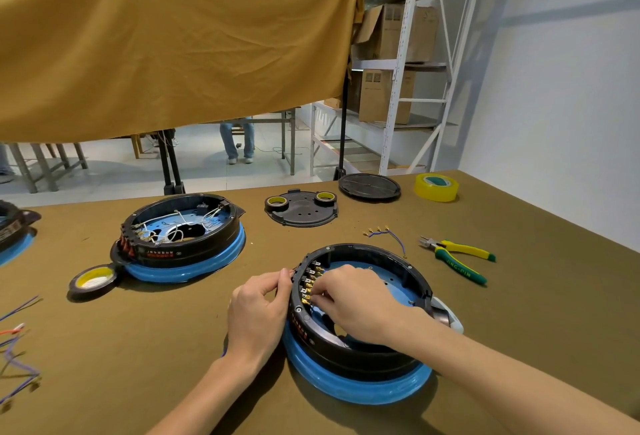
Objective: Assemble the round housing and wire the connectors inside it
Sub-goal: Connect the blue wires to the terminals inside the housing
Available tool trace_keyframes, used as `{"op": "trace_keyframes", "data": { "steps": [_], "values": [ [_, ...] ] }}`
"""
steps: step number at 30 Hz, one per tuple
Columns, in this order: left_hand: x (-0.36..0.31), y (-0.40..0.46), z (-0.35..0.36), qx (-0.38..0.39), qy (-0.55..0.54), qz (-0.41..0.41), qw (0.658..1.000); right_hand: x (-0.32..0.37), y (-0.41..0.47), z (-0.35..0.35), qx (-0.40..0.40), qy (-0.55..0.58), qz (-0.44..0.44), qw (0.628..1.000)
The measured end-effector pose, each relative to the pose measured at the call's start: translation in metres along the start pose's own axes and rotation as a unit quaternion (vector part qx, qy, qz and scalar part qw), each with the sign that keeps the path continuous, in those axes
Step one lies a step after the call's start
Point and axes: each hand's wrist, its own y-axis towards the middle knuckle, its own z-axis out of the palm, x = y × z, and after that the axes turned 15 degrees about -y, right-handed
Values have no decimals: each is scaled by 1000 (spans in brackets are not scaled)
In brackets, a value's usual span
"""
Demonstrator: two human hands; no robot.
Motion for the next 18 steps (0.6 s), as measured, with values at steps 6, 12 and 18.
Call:
{"op": "trace_keyframes", "data": {
  "steps": [6,12,18],
  "values": [
    [-2,-1,0,7,48,43,998,4,1,3,-22,-4,9,1000],
    [-7,-2,-1,11,118,88,989,3,2,1,-21,7,10,1000],
    [-7,-3,-1,12,147,140,979,9,1,3,-42,2,16,999]
  ]
}}
